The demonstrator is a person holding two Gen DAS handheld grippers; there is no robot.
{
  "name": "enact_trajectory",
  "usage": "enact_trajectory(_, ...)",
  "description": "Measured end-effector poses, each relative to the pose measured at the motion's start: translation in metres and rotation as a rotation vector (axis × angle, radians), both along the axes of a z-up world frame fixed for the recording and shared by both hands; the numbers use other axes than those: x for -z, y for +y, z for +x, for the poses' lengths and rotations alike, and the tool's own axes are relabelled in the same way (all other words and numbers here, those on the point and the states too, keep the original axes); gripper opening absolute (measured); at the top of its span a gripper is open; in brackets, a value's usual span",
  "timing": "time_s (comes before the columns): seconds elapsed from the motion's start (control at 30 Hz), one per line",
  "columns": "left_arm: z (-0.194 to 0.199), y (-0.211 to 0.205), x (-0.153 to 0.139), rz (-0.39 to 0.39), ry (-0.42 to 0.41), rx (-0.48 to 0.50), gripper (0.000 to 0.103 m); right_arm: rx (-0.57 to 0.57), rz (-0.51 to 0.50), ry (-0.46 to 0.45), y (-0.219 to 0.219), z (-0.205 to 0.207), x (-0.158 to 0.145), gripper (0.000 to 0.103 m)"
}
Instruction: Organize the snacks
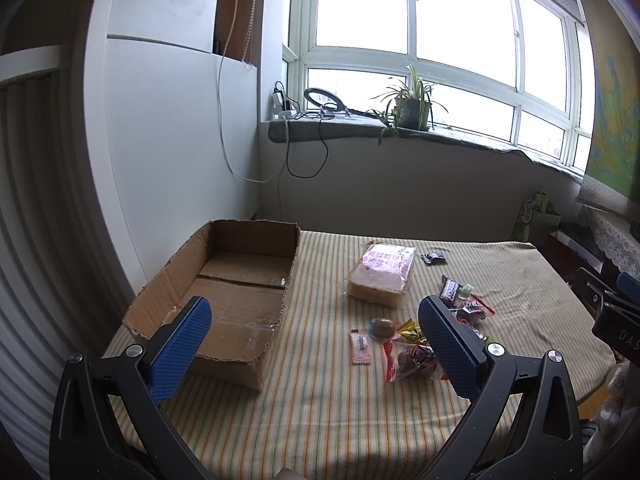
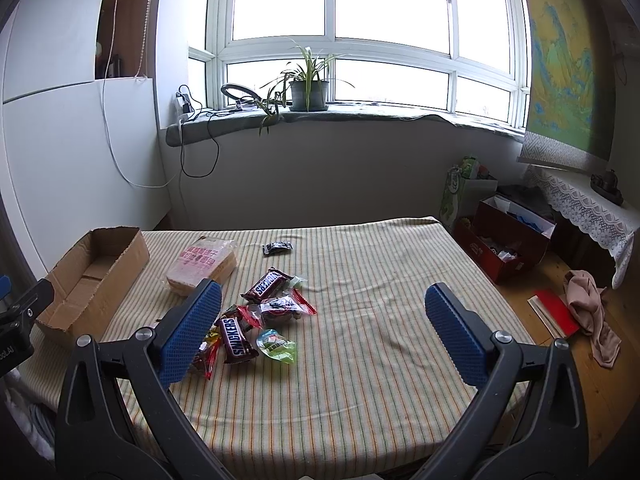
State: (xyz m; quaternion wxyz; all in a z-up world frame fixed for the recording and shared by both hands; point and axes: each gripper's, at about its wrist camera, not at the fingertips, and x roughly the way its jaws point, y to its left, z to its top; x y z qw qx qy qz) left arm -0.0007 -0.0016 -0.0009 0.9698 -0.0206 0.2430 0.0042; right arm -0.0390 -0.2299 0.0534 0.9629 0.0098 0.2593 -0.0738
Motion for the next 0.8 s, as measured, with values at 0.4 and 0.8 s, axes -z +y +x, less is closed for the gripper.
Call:
enact_trajectory(0.4,-0.0009,-0.002,-0.0011,-0.002,0.001,0.004,0.103,-0.001,0.002,0.003,-0.0002,0.0008,0.0004,0.103)
enact_trajectory(0.8,-0.0004,-0.0041,-0.0009,-0.006,0.005,0.008,0.103,-0.003,0.008,0.005,-0.0006,0.0003,0.0014,0.103)
